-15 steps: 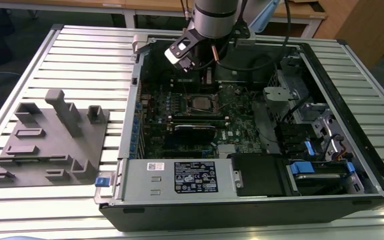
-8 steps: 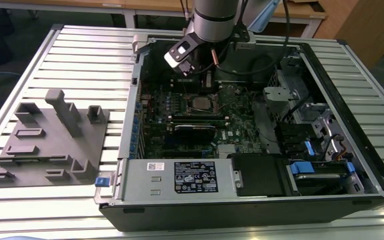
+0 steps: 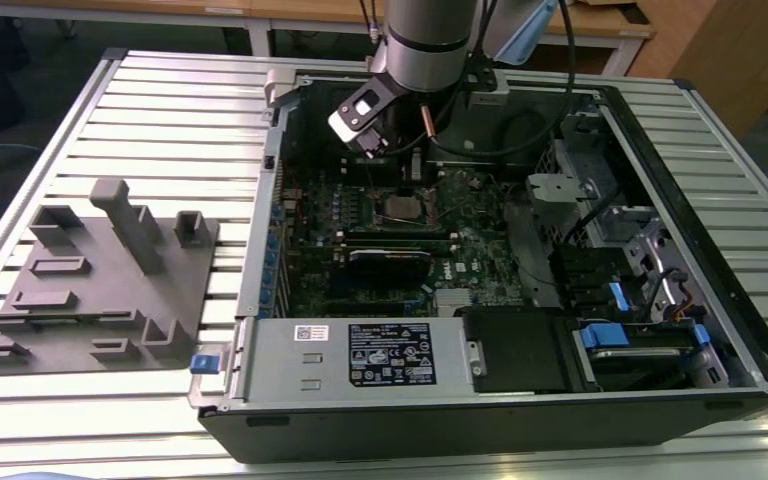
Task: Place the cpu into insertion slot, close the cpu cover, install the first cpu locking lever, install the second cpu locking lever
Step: 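Place the cpu into insertion slot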
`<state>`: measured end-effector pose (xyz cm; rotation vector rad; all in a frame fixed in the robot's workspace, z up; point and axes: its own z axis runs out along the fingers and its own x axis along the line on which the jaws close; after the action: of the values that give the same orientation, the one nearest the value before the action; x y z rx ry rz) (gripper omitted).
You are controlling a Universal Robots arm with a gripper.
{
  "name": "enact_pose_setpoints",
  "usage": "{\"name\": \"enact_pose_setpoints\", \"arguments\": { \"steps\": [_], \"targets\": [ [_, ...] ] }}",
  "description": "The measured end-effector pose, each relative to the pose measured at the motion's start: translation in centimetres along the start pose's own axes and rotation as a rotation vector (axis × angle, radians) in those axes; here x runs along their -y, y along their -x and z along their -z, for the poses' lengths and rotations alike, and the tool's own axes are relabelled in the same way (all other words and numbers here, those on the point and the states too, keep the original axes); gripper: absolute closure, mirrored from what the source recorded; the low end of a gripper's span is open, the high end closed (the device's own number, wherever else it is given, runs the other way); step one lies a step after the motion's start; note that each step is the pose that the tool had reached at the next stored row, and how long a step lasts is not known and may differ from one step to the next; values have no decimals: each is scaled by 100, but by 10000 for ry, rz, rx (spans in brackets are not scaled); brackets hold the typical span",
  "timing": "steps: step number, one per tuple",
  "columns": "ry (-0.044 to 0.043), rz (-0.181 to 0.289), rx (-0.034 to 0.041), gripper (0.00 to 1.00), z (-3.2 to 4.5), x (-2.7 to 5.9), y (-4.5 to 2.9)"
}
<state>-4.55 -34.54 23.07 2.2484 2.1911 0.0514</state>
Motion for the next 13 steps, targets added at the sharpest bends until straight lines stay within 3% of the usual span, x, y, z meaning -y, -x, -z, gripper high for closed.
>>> {"name": "enact_pose_setpoints", "arguments": {
  "steps": [8, 13],
  "targets": [
    [-2, -2, 1, 90, 2, -11, -1],
    [-1, 0, 0, 90, 57, -13, -2]
  ]
}}
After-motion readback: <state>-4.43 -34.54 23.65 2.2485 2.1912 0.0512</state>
